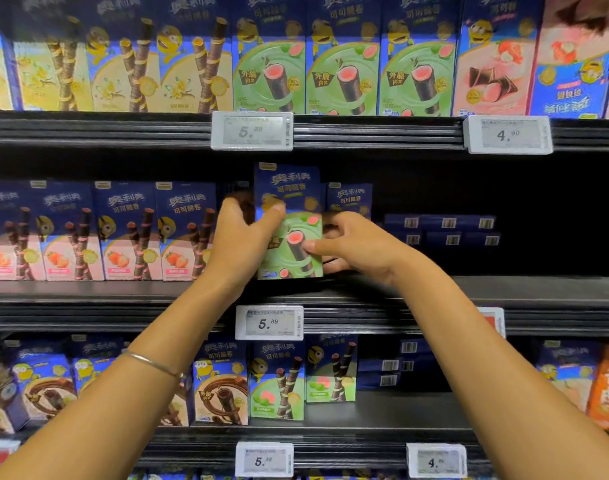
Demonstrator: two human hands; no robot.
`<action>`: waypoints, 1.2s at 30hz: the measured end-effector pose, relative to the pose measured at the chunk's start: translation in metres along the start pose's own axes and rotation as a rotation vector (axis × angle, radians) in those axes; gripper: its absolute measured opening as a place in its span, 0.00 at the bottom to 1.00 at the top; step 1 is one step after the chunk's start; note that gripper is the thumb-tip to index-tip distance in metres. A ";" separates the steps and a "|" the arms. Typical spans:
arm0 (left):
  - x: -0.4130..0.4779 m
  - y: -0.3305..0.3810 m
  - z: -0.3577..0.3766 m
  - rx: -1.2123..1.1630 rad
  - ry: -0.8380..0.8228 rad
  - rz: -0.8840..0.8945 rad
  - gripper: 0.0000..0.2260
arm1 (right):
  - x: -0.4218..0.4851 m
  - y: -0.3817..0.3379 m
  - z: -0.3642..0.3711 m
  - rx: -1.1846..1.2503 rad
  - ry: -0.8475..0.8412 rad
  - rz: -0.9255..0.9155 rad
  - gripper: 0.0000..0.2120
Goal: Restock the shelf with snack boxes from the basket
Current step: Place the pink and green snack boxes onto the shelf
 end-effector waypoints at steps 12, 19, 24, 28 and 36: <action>0.043 0.039 -0.007 1.348 -0.287 0.735 0.40 | 0.052 0.017 0.023 -0.700 0.240 0.173 0.17; 0.083 0.038 0.012 1.541 -0.467 0.631 0.36 | 0.081 0.018 0.037 -0.776 0.202 0.207 0.24; 0.094 0.041 0.014 1.600 -0.428 0.667 0.32 | 0.097 0.023 0.043 -0.806 0.245 0.248 0.20; 0.096 0.039 0.015 1.622 -0.369 0.716 0.25 | 0.102 0.021 0.046 -0.807 0.365 0.197 0.22; 0.101 0.032 0.008 1.552 -0.367 0.665 0.22 | 0.108 0.026 0.051 -0.717 0.426 0.163 0.22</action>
Point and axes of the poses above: each hand's wrist, its own x-axis towards the middle knuckle, its own z-axis out of the palm, y = z × x, the point moved 2 cm from there along x, towards the middle knuckle, and after that the axes turned 2 degrees about y, right-handed, at the moved point
